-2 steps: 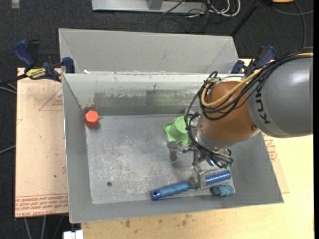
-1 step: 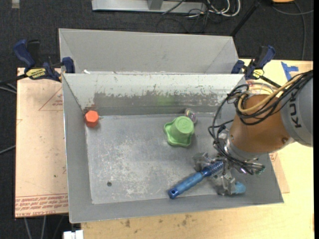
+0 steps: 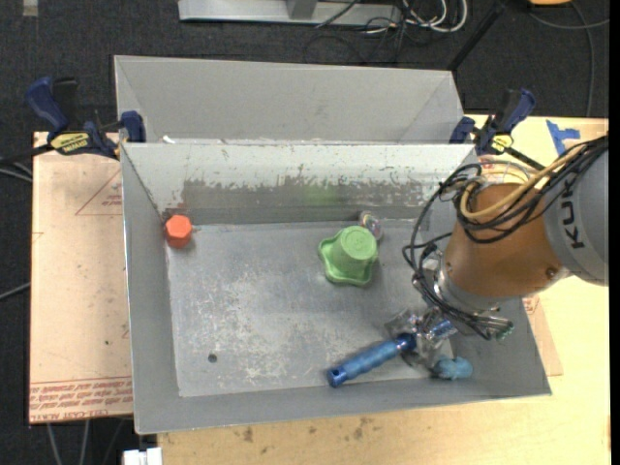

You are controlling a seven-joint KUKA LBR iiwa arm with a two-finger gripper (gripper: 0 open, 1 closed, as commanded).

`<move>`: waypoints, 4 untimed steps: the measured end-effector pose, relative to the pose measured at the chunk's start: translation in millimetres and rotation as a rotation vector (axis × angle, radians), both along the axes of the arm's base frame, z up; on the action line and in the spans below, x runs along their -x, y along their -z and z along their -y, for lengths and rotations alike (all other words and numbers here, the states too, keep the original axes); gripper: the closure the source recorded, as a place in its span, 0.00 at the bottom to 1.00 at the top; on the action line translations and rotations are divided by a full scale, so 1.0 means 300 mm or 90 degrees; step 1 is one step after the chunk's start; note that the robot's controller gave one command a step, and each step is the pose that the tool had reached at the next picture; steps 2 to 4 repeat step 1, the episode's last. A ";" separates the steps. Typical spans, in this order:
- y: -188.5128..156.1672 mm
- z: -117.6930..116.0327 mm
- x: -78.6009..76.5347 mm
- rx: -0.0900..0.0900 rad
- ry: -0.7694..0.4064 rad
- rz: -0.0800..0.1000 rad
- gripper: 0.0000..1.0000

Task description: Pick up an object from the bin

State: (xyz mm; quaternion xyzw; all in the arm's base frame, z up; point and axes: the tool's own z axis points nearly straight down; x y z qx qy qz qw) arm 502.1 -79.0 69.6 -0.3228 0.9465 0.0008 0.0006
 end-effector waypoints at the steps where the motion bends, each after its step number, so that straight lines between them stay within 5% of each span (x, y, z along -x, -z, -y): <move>1: -0.488 -0.102 -0.067 0.001 -0.012 0.006 1.00; 4: -0.488 -0.102 -0.067 0.001 -0.012 0.006 1.00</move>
Offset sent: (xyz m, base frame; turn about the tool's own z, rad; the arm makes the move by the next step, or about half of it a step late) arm 0.0175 0.0294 0.1426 -0.0208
